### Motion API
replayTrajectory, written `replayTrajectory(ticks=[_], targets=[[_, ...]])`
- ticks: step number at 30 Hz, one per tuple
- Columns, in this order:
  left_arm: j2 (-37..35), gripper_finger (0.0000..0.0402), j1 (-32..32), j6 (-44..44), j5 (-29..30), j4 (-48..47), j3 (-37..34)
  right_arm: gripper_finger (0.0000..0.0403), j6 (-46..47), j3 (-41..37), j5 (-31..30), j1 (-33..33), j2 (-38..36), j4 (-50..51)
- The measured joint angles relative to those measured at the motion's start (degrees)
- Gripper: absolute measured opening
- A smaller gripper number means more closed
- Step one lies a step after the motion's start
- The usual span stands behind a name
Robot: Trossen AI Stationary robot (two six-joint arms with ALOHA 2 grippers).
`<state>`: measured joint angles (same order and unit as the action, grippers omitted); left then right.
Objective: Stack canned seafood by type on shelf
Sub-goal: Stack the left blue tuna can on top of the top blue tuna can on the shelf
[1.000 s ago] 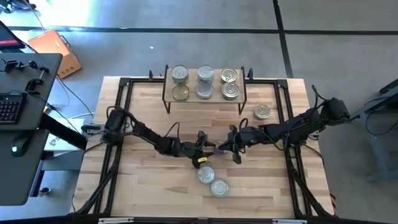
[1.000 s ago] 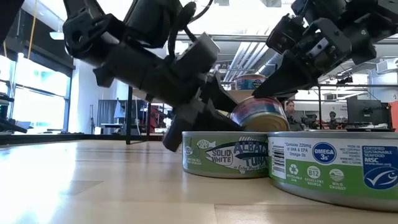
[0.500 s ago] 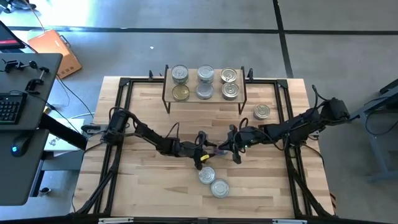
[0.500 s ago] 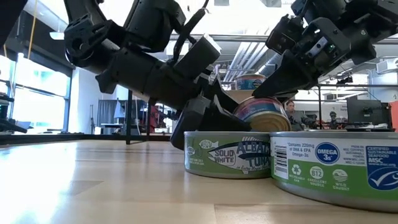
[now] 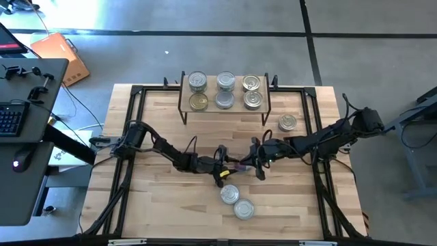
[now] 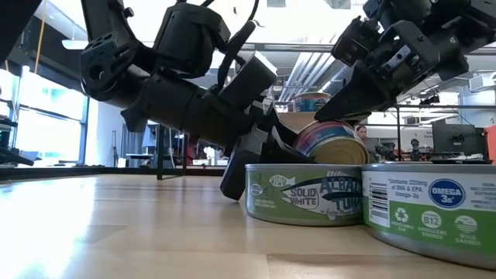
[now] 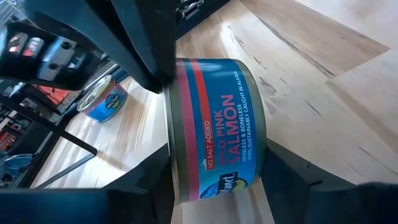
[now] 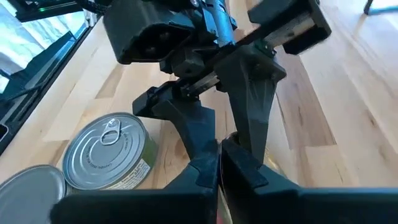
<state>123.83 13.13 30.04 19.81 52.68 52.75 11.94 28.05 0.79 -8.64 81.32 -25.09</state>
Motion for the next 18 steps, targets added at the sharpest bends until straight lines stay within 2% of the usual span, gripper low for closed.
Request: replayTrajectory(ticks=[2,5,8,14,18], targets=[[-0.02,0.0171,0.24,-0.23,0.26,0.03,0.00,0.0031,-0.57,0.30,1.47,0.03,-0.17,-1.05],[-0.26,0.0171,0.64,-2.52,0.68,0.00,-0.02,0.0086,-5.77,2.93,3.55,0.10,-0.30,-0.71],[-2.60,0.0171,1.32,-5.11,1.66,-3.54,-0.13,0.0150,-12.39,8.23,4.08,-0.68,-0.28,4.99],[-11.23,0.0170,2.05,-10.77,3.83,-18.12,-0.09,0.0253,-24.95,19.97,-5.58,-2.38,0.00,33.81],[-14.62,0.0169,2.05,-13.86,3.91,-24.53,-0.09,0.0278,-30.07,21.40,-8.28,-3.00,0.63,37.71]])
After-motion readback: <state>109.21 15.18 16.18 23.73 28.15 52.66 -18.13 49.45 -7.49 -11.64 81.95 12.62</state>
